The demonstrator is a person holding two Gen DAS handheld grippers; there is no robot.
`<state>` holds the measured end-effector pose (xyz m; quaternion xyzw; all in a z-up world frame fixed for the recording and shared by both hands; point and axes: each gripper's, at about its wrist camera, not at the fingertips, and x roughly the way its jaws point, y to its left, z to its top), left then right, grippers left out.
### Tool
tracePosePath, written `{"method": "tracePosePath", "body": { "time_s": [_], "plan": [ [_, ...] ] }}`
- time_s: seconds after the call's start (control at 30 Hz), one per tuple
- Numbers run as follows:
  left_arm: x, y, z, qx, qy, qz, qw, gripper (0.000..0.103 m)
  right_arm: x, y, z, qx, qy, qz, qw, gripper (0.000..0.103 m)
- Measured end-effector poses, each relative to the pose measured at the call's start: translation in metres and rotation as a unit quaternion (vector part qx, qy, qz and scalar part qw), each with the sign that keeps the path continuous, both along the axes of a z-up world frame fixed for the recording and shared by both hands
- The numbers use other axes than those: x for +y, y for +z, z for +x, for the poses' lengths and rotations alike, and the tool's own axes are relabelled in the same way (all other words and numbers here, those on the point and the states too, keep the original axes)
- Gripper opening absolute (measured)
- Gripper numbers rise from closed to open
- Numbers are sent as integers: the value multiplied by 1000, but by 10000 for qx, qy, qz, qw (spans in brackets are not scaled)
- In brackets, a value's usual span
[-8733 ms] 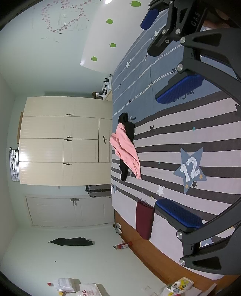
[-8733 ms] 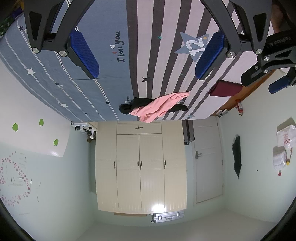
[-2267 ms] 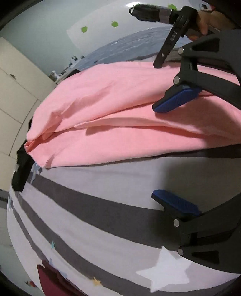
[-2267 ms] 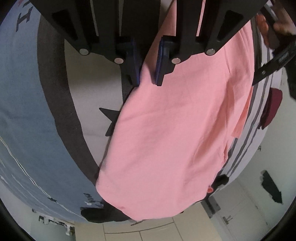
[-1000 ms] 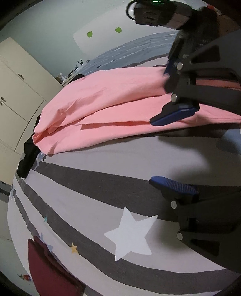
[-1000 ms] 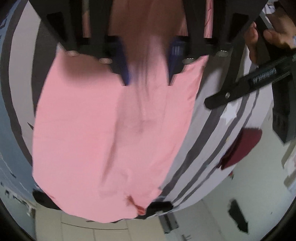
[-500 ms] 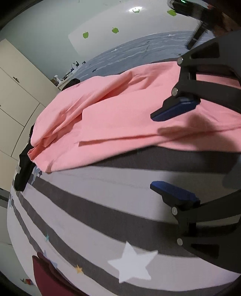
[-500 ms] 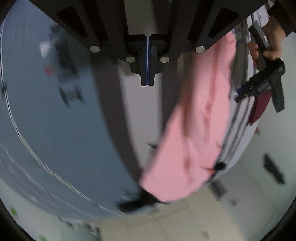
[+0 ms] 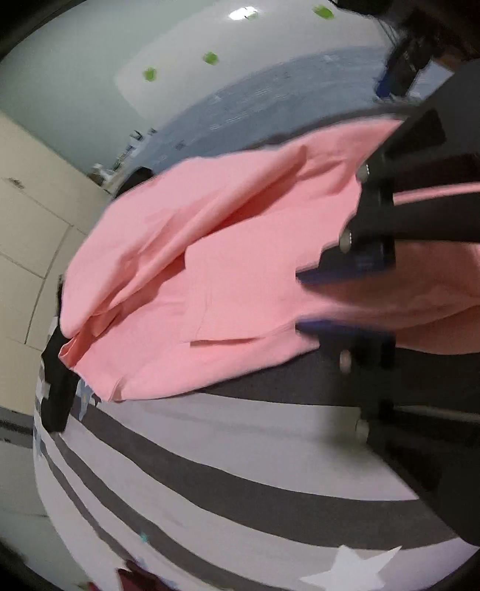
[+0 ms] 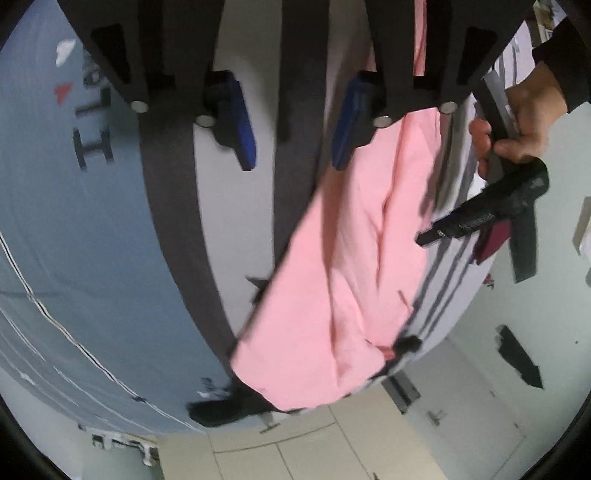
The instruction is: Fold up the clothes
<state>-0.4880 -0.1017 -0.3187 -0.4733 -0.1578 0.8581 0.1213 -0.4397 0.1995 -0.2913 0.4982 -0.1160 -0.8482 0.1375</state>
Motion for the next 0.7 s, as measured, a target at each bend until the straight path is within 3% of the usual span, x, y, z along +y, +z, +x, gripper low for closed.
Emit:
{"method": "tracePosePath", "body": {
  "time_s": [0.23, 0.3, 0.4, 0.5, 0.6, 0.7],
  "plan": [
    [26, 36, 2, 395, -319, 357, 9981, 0, 4, 9, -14, 96, 198, -73, 9997, 47],
    [55, 51, 5, 526, -712, 411, 9952, 0, 9, 13, -13, 140, 183, -102, 9997, 52],
    [107, 68, 16, 733, -1358, 312, 9875, 0, 25, 16, -11, 163, 39, -162, 9997, 52],
    [157, 69, 21, 663, -1727, 373, 9820, 0, 54, 17, -7, 118, -265, -181, 9994, 52],
    [177, 61, 20, 530, -1585, 482, 9848, 0, 81, 17, -2, 12, -495, -91, 9987, 53],
    [162, 56, 26, 419, -1169, 638, 9902, 2, 96, 23, 1, 27, -489, 189, 9986, 53]
  ]
}}
